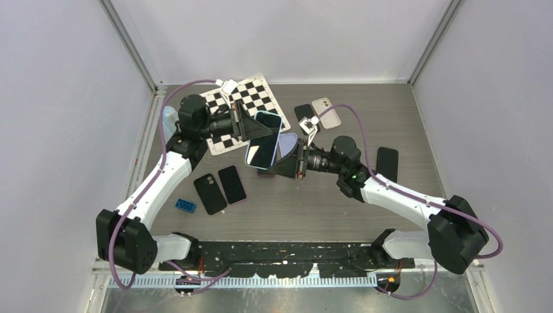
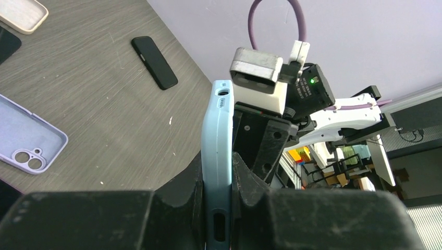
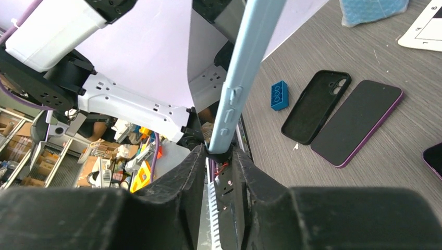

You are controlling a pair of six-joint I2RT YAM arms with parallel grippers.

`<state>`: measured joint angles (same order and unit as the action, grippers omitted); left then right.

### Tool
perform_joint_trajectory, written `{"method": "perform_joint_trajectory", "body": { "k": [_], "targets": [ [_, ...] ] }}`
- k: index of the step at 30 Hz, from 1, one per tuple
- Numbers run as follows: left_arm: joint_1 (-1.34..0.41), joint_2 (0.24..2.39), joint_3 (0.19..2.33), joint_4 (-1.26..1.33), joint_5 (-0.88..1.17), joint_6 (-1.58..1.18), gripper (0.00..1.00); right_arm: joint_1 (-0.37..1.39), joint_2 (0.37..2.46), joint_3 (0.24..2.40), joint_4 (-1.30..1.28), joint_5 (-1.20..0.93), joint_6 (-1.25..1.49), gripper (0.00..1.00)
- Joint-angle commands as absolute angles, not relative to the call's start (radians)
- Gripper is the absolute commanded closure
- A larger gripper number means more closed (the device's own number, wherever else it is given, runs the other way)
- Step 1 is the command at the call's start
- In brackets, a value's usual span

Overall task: Take the phone out of the phone case
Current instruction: Remove the phone case from the phone.

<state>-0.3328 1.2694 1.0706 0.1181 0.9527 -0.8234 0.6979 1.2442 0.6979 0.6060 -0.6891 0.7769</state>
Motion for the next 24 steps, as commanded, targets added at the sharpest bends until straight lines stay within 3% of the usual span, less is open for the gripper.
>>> {"method": "perform_joint_trajectory", "body": {
  "k": [1,8,12,18,24],
  "targets": [
    [-0.334,1.222,1.078,0.225,0.976,-0.868,1.00,0.713,1.261,0.750,0.640,-0.663,0.742,0.71],
    [-0.335,1.232,1.094,0.219,0.983,-0.918,1.00,0.722,1.281,0.769,0.587,-0.611,0.681,0.81],
    [-0.336,1.261,1.144,0.093,0.928,-1.009,1.00,0.722,1.278,0.796,0.490,-0.507,0.632,0.98],
    [-0.336,1.300,1.181,-0.072,0.862,-1.137,1.00,0.722,1.269,0.823,0.341,-0.355,0.522,1.00],
    [-0.336,1.308,1.160,-0.007,0.863,-1.247,1.00,0.725,1.255,0.821,0.269,-0.272,0.429,0.99]
  ]
}}
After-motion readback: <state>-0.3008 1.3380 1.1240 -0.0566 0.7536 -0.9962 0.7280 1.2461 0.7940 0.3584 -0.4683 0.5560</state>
